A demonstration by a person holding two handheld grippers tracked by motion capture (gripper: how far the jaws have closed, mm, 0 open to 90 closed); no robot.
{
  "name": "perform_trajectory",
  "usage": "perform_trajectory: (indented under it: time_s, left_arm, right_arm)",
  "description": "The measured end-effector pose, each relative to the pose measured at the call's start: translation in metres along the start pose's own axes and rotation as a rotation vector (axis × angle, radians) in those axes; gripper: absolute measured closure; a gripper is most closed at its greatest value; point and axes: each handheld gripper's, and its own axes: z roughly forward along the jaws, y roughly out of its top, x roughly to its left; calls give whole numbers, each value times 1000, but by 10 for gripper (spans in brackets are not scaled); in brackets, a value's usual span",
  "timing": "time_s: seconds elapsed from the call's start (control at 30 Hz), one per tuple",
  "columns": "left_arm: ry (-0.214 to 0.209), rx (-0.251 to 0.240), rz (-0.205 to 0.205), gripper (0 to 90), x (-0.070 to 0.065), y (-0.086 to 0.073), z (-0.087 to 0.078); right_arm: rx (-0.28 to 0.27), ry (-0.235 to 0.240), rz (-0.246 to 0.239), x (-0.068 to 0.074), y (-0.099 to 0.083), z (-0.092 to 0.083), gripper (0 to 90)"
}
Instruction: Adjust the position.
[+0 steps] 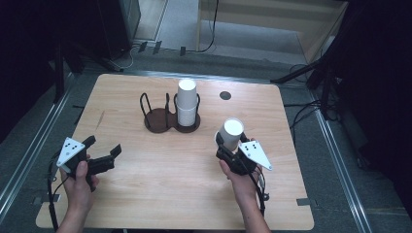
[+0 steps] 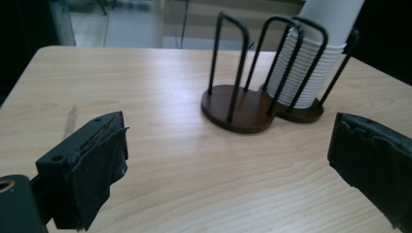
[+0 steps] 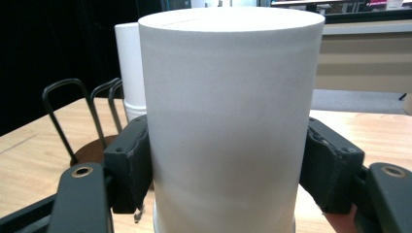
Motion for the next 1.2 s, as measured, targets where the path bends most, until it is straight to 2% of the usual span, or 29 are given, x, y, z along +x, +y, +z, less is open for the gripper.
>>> perform_trajectory:
  time_s: [0.07, 0.1, 0.17, 0.27, 0.3, 0.4, 0.47, 0.57, 0.6, 0.63, 0.67, 0.73, 0.77, 0.8, 0.83, 0.93, 0.97, 1.03, 1.1, 1.2]
  left_arm:
    - [-28, -5, -8, 15, -7, 5, 4]
    - [-50, -4, 4, 15, -15, 9, 9]
    - [-69, 3, 25, 15, -24, 12, 12]
    - [-81, 4, 30, 15, -31, 16, 15]
    - [-110, 3, 28, 15, -34, 18, 14]
    - [-123, 9, 39, 15, -37, 20, 14]
    - [-148, 30, 55, 15, -40, 22, 14]
    - [-182, 72, 56, 15, -47, 22, 17]
    - [-182, 72, 56, 15, -47, 22, 17]
    - [-216, 109, 65, 15, -56, 22, 21]
    - [-216, 109, 65, 16, -56, 22, 21]
    - [-256, 137, 83, 15, -65, 21, 23]
    - [-285, 153, 99, 16, -74, 21, 25]
    - [-285, 153, 99, 16, -74, 21, 25]
    - [-313, 162, 104, 16, -80, 21, 26]
    - [-328, 169, 119, 18, -86, 20, 26]
    - [-347, 175, 128, 24, -91, 19, 27]
    - [-352, 180, 132, 35, -94, 18, 28]
    - [-386, 189, 121, 45, -99, 17, 29]
    - [-402, 195, 129, 61, -103, 17, 29]
  right_arm:
    - [5, 4, 2, 2, -3, -1, 290]
    - [10, 7, -1, 5, -7, -2, 290]
    - [17, 15, -7, 7, -10, -1, 290]
    - [25, 21, -14, 10, -13, -1, 290]
    - [33, 34, -21, 13, -16, -1, 290]
    - [40, 46, -33, 17, -20, -2, 290]
    - [46, 57, -52, 21, -24, -3, 290]
    - [45, 66, -52, 25, -25, -3, 290]
    - [45, 66, -52, 25, -25, -3, 290]
    - [45, 73, -50, 28, -24, -3, 290]
    - [45, 73, -50, 28, -24, -3, 290]
    - [38, 87, -57, 32, -24, -4, 290]
    - [40, 92, -70, 35, -25, -5, 290]
    - [38, 93, -78, 37, -26, -5, 290]
    - [40, 95, -83, 38, -26, -6, 290]
    - [45, 101, -91, 42, -28, -6, 290]
    - [44, 102, -96, 43, -28, -6, 290]
    - [46, 104, -99, 44, -28, -6, 290]
    - [48, 111, -118, 48, -30, -6, 290]
    - [51, 117, -136, 53, -32, -5, 290]
